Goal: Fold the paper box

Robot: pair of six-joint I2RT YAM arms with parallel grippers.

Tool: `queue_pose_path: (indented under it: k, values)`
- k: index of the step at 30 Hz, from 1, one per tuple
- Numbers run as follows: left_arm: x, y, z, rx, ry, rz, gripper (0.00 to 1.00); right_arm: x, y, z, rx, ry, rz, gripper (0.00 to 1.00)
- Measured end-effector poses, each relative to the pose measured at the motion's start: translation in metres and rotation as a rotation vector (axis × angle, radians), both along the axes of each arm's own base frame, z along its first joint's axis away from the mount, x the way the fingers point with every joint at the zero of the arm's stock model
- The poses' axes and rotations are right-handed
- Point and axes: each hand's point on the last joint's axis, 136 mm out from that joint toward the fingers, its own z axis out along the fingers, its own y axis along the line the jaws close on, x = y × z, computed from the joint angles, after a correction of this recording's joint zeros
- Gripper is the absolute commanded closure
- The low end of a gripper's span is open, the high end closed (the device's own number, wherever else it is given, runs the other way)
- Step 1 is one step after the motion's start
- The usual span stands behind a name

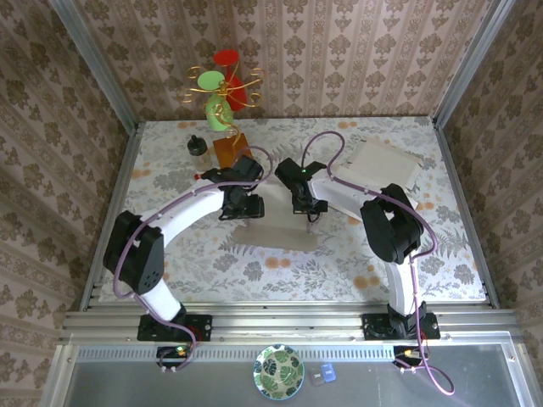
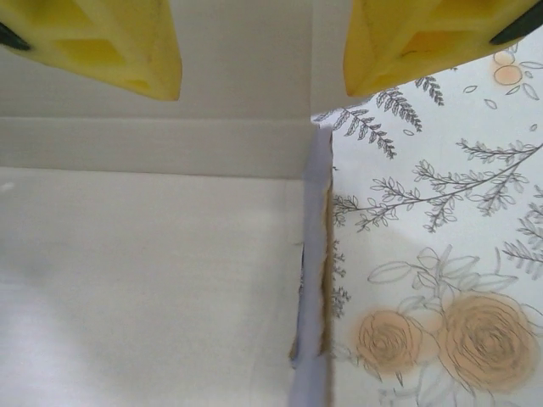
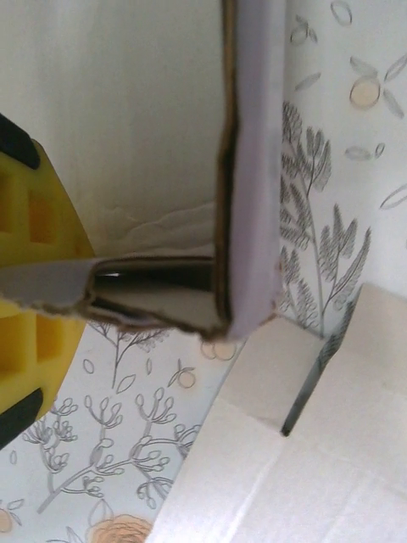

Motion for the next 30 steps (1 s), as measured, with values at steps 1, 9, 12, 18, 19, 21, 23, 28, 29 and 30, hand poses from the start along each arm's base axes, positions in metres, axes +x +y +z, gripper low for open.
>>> queue_pose_path:
  k: [1, 9, 12, 18, 19, 21, 23, 28, 29, 30]
  values:
    - [0.003, 0.002, 0.011, -0.018, -0.018, 0.013, 0.47, -0.002, -0.003, -0.001, 0.012, 0.016, -0.025, 1.0]
    - [0.019, 0.045, 0.091, -0.14, -0.17, 0.175, 0.55, -0.032, -0.023, -0.014, 0.14, 0.154, -0.339, 1.0]
    - [0.015, 0.068, 0.103, -0.156, -0.192, 0.24, 0.59, -0.053, -0.031, -0.017, 0.199, 0.2, -0.505, 1.0]
    - [-0.015, 0.09, 0.078, -0.161, -0.129, 0.292, 0.67, -0.091, -0.019, -0.024, 0.302, 0.301, -0.792, 1.0]
    - [-0.023, 0.089, 0.068, -0.164, -0.099, 0.293, 0.67, -0.094, -0.014, -0.025, 0.317, 0.313, -0.826, 1.0]
    - [-0.037, 0.084, 0.048, -0.161, -0.044, 0.283, 0.68, -0.099, -0.003, -0.027, 0.348, 0.333, -0.884, 1.0]
    - [-0.05, 0.075, 0.03, -0.169, 0.006, 0.268, 0.68, -0.105, 0.009, -0.029, 0.373, 0.346, -0.931, 1.0]
    - [-0.062, 0.053, 0.002, -0.22, 0.068, 0.254, 0.68, -0.118, 0.034, -0.035, 0.425, 0.372, -1.002, 0.73]
    - [-0.06, 0.049, -0.001, -0.234, 0.071, 0.256, 0.68, -0.119, 0.038, -0.034, 0.434, 0.376, -1.007, 0.69]
    - [-0.057, 0.046, -0.004, -0.245, 0.071, 0.259, 0.69, -0.118, 0.041, -0.032, 0.448, 0.373, -1.012, 0.64]
